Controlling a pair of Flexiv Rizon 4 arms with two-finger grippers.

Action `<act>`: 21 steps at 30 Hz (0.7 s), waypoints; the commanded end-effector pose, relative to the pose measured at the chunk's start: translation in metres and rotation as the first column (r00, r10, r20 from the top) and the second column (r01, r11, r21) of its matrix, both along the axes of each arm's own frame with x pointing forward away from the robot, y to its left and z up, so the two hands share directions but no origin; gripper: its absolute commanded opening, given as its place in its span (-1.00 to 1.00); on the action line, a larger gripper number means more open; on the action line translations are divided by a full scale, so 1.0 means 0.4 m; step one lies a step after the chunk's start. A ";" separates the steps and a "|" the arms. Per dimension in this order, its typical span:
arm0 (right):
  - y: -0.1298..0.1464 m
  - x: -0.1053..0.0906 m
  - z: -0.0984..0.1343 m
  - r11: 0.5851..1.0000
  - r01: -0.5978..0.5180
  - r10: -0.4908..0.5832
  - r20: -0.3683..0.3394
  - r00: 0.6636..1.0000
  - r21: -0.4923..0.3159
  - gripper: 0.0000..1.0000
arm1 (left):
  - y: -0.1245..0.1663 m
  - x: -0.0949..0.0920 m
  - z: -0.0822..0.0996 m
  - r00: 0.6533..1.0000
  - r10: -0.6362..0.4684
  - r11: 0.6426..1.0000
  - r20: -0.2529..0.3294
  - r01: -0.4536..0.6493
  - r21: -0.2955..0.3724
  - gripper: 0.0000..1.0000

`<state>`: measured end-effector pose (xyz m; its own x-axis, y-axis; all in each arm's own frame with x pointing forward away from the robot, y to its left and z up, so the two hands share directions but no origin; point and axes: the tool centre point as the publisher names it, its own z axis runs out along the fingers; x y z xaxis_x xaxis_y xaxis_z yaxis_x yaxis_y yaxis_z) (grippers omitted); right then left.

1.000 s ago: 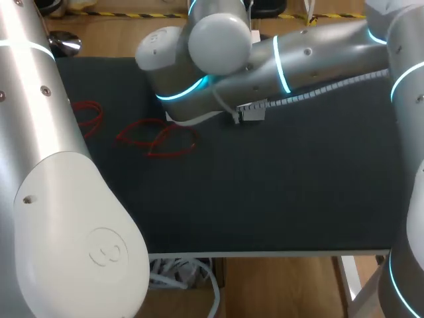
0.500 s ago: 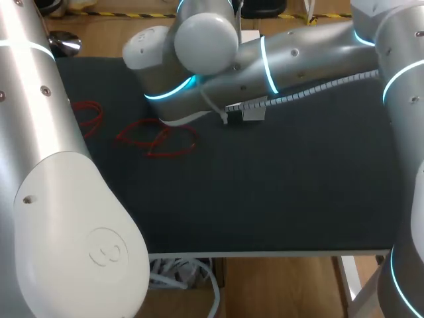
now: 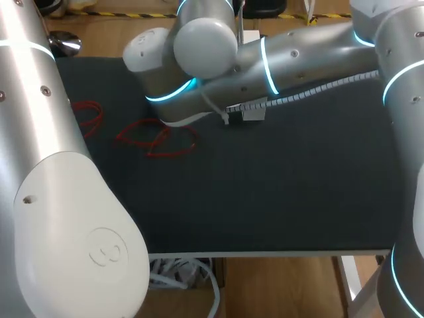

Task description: Grab the tape and strap the tape.

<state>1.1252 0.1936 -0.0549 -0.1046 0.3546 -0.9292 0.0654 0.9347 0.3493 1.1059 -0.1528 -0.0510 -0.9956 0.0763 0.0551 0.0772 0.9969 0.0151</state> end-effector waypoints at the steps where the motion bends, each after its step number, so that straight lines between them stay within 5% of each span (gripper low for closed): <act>1: 0.017 0.005 -0.007 1.000 0.021 -0.021 0.012 1.000 -0.006 -1.00 | -0.003 0.000 0.002 1.000 0.001 1.000 -0.001 -0.001 0.004 -1.00; 21: 0.020 0.005 -0.006 0.999 0.048 -0.048 0.028 0.998 -0.007 -1.00 | -0.003 0.000 0.002 1.000 0.001 1.000 -0.001 -0.001 0.004 -1.00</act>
